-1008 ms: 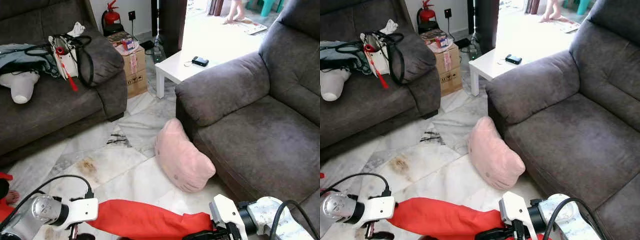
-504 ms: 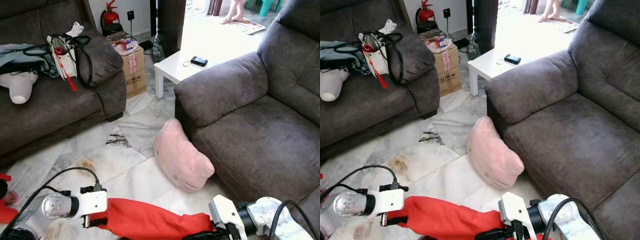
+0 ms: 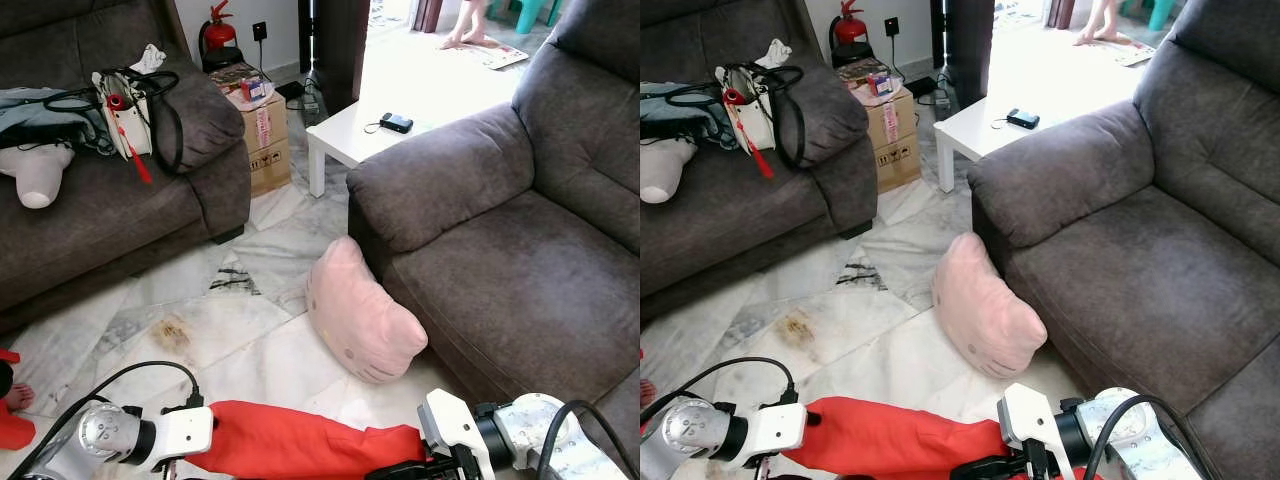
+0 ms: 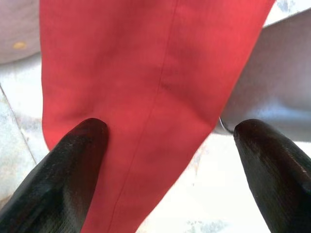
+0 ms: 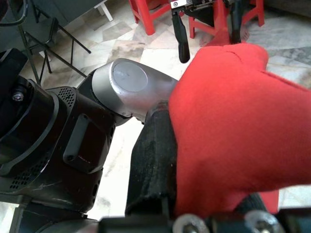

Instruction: Move the pillow to the sofa from floor

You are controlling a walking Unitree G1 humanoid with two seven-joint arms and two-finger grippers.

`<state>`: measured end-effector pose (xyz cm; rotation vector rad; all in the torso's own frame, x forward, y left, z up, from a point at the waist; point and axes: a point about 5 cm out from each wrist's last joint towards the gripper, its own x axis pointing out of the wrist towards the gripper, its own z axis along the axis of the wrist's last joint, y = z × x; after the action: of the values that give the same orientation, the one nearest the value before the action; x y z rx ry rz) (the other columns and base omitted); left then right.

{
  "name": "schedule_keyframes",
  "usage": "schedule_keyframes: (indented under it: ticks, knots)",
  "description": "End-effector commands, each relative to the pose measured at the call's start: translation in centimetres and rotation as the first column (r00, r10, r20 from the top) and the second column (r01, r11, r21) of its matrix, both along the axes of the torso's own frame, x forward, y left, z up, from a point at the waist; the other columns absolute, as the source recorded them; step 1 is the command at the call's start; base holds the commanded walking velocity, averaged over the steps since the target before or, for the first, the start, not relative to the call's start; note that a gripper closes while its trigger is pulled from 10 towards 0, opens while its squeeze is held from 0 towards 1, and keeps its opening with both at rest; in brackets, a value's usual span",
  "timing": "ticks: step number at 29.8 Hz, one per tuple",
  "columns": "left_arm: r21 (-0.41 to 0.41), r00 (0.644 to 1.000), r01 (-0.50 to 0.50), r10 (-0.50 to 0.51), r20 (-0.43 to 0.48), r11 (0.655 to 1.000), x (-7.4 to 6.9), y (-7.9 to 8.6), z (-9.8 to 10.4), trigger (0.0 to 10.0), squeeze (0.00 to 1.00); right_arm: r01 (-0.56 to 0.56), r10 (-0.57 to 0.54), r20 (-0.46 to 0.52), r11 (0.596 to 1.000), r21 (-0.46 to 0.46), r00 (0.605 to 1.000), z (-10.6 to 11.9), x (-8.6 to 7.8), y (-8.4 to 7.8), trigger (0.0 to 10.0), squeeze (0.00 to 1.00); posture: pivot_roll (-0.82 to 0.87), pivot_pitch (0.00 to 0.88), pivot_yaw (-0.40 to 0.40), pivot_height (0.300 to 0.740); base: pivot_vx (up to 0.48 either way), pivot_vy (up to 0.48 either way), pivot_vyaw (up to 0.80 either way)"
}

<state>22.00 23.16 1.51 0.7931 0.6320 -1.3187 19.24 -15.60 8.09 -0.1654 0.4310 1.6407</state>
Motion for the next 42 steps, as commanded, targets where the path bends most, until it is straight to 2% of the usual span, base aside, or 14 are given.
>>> schedule_keyframes:
  ticks: [1,2,3,4,5,10,15,17,26,27,30,33,42]
  knots:
    - [0.047,1.000,0.000,0.001,-0.014,0.999,-0.4,0.9,-0.3,10.0,0.00,-0.034,0.033,0.039,0.998,0.046,0.999,0.8,0.2,0.7,10.0,0.00,0.12,0.162,0.008,0.740,0.000,0.000,0.00]
    - [0.084,1.000,0.004,-0.005,0.010,0.996,-0.3,1.1,-0.4,10.0,0.00,-0.034,0.032,0.040,0.998,0.047,0.999,0.8,0.2,0.7,10.0,0.00,0.12,0.162,0.008,0.740,0.000,0.000,0.00]
    - [0.084,1.000,0.004,-0.005,0.010,0.996,-0.3,1.1,-0.4,10.0,0.00,-0.034,0.032,0.040,0.998,0.047,0.999,0.8,0.2,0.7,10.0,0.00,0.12,0.162,0.008,0.740,0.000,0.000,0.00]
    - [0.132,0.998,0.006,-0.014,0.061,0.991,0.1,1.4,-0.5,10.0,0.00,-0.033,0.031,0.040,0.998,0.049,0.999,0.9,0.2,0.7,10.0,0.00,0.12,0.162,0.009,0.740,0.000,0.000,0.00]
    - [0.143,0.997,0.006,-0.016,0.073,0.990,0.2,1.5,-0.5,10.0,0.00,-0.032,0.030,0.040,0.998,0.049,0.999,0.9,0.2,0.7,10.0,0.00,0.12,0.162,0.009,0.740,0.000,0.000,0.00]
    - [0.166,0.979,-0.021,-0.014,0.203,0.986,1.5,1.1,-0.1,10.0,0.00,-0.036,0.034,0.040,0.998,0.052,0.999,1.1,0.1,0.5,10.0,0.00,0.11,0.162,0.010,0.740,0.000,0.000,0.00]
    - [0.153,0.962,-0.050,0.007,0.273,0.987,2.2,0.6,-0.2,10.0,0.00,-0.038,0.036,0.041,0.998,0.051,0.999,1.1,0.0,0.5,10.0,0.00,0.11,0.163,0.007,0.740,0.000,0.000,0.00]
    - [0.104,0.962,-0.103,0.072,0.265,0.989,2.1,0.6,-0.4,10.0,0.00,-0.038,0.036,0.040,0.998,0.051,0.999,1.1,0.0,0.6,10.0,0.00,0.11,0.163,0.007,0.740,0.000,0.000,0.00]
    - [0.089,0.977,-0.095,0.075,0.202,0.992,0.9,0.3,-1.7,10.0,0.00,-0.042,0.040,0.042,0.998,0.051,0.998,1.1,0.1,0.7,10.0,0.00,0.11,0.164,0.006,0.740,0.000,0.000,0.00]
    - [0.108,0.977,-0.088,0.065,0.203,0.990,0.7,0.4,-1.9,10.0,0.00,-0.044,0.042,0.043,0.998,0.051,0.998,1.2,0.1,0.7,10.0,0.00,0.11,0.164,0.006,0.740,0.000,0.000,0.00]
    - [0.127,0.976,-0.083,0.055,0.210,0.988,0.7,0.5,-2.1,10.0,0.00,-0.046,0.044,0.044,0.998,0.052,0.998,1.2,0.0,0.7,10.0,0.00,0.10,0.162,0.005,0.740,0.000,0.000,0.00]
    - [0.150,0.965,-0.082,0.041,0.260,0.985,1.1,0.6,-1.9,10.0,0.00,-0.050,0.047,0.046,0.997,0.063,0.998,1.5,-0.1,0.7,10.0,0.00,0.10,0.164,0.004,0.740,0.000,0.000,0.00]
    - [0.125,0.945,-0.107,0.061,0.321,0.986,1.8,0.3,-1.7,10.0,0.00,-0.056,0.053,0.047,0.996,0.068,0.997,1.7,-0.1,0.7,10.0,0.00,0.10,0.165,0.004,0.740,0.000,0.000,0.00]
